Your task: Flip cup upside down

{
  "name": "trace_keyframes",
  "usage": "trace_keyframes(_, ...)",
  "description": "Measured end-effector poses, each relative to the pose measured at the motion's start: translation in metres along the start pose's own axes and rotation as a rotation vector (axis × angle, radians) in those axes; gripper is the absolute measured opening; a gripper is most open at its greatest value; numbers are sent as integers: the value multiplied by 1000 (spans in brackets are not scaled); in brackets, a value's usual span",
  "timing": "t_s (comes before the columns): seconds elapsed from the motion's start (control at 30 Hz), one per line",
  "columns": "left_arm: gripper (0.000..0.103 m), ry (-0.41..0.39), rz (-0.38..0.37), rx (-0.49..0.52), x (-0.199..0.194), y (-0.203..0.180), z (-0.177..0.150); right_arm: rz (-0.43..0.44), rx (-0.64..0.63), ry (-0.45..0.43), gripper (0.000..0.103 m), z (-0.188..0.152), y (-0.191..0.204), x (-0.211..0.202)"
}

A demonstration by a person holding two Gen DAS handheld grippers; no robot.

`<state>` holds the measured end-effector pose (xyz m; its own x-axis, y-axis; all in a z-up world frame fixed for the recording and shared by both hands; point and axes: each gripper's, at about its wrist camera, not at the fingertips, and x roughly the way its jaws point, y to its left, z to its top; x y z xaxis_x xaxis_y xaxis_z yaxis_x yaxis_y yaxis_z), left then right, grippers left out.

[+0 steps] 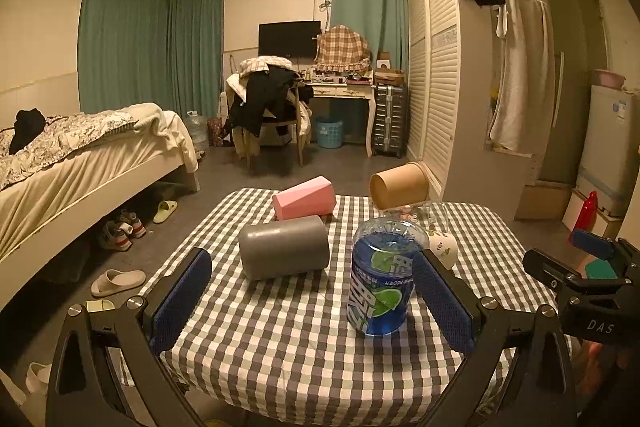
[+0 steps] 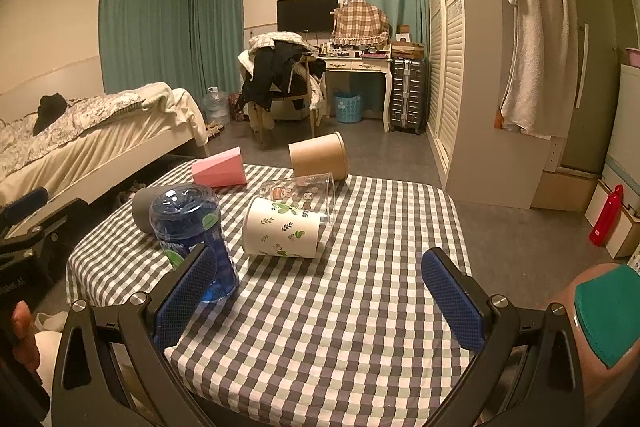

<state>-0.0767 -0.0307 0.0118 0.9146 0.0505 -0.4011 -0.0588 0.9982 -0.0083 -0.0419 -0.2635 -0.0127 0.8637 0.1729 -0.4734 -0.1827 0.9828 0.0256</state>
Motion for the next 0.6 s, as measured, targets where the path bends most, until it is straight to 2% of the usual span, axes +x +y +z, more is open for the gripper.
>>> trace_keyframes(0.6, 103, 5, 4, 3, 0, 1, 0, 1, 0, 4, 103, 0, 1, 2)
